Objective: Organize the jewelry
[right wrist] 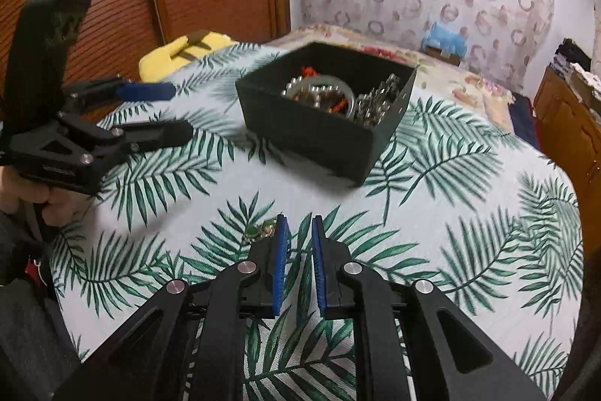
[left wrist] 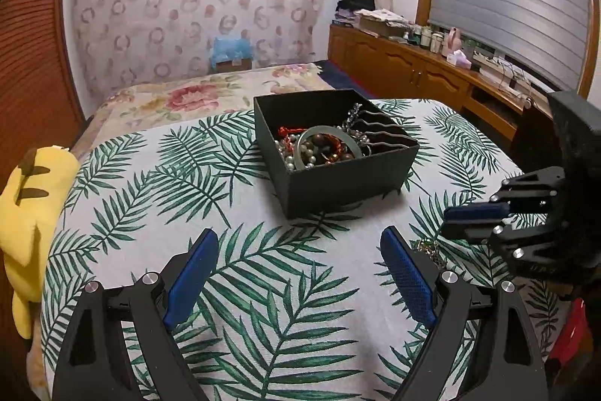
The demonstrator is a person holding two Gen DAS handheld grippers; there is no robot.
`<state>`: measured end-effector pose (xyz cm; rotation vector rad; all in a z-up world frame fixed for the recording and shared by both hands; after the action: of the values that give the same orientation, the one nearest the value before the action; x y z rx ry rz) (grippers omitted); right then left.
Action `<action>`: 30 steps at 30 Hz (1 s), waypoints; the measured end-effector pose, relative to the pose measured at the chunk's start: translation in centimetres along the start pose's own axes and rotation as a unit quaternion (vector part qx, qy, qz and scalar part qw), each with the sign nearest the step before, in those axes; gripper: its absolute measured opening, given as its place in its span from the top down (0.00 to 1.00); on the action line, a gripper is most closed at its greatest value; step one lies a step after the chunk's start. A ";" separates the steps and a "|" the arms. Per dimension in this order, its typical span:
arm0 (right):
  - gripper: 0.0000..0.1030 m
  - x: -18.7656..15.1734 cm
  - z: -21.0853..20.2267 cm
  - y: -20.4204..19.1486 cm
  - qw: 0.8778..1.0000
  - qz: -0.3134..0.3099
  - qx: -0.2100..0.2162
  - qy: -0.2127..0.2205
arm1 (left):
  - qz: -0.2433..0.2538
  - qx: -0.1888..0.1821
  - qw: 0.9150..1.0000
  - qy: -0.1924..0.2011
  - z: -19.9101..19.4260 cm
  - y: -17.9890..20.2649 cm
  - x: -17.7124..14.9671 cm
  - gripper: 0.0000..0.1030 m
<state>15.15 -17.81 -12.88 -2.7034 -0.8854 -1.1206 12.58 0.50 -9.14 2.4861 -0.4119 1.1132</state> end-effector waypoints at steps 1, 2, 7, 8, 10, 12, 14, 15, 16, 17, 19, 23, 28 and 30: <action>0.86 -0.1 0.3 -0.1 1.000 -0.001 0.002 -0.004 | 0.001 -0.001 1.000 -0.001 0.0 0.1 0.0 0.18; 0.86 -0.2 0.5 -0.2 1.000 -0.003 0.004 -0.007 | 0.001 -0.001 1.000 -0.001 0.0 0.1 0.0 0.18; 0.86 -0.3 1.5 -0.5 1.000 -0.007 0.004 -0.019 | 0.001 -0.001 1.000 -0.001 0.0 0.1 0.0 0.18; 0.86 -0.3 1.6 -0.5 1.000 -0.008 0.001 -0.020 | 0.001 -0.001 1.000 -0.002 0.0 0.1 0.0 0.18; 0.86 -0.1 1.8 -0.3 1.000 -0.004 0.001 -0.023 | 0.001 -0.001 1.000 -0.003 0.1 0.2 0.0 0.18; 0.86 0.1 2.0 -0.4 1.000 -0.005 0.002 -0.025 | 0.001 -0.002 1.000 -0.003 0.0 0.2 -0.1 0.18; 0.86 0.3 2.1 -0.5 1.000 -0.009 0.004 -0.025 | 0.001 -0.002 1.000 -0.004 0.2 0.2 -0.1 0.18; 0.86 0.4 2.1 -0.7 1.000 -0.012 0.007 -0.026 | 0.002 -0.002 1.000 -0.004 0.2 0.3 -0.2 0.18; 0.86 0.4 2.2 -0.8 0.999 -0.016 0.008 -0.028 | 0.003 -0.002 1.000 -0.005 0.2 0.3 -0.2 0.18; 0.86 0.4 2.1 -1.0 0.999 -0.019 0.008 -0.028 | 0.003 -0.002 1.000 -0.006 0.2 0.3 -0.2 0.18; 0.86 0.4 1.9 -1.2 0.999 -0.023 0.013 -0.029 | 0.003 -0.002 1.000 -0.006 0.2 0.3 -0.3 0.18; 0.86 0.2 1.7 -1.9 0.999 -0.032 0.017 -0.030 | 0.001 -0.002 1.000 -0.007 0.4 0.3 -0.3 0.18; 0.86 0.0 1.6 -2.5 0.998 -0.051 0.010 -0.028 | 0.003 -0.004 1.000 -0.009 0.5 0.4 -0.4 0.18; 0.93 0.0 1.5 -2.4 0.998 -0.052 0.009 -0.027 | 0.004 -0.004 1.000 -0.009 0.4 0.4 -0.4 0.18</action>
<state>14.81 -15.37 -14.32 -2.7140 -1.0491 -1.0562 12.41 -0.04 -9.60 2.4915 -0.4308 1.0908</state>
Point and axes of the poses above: each gripper's, at about its wrist camera, not at the fingertips, and z roughly the way its jaws point, y to its right, x to its top, the point moved 1 cm from there along z, roughly the way its jaws point, and after that the axes turned 15 degrees about -x, right-handed, at the moved point
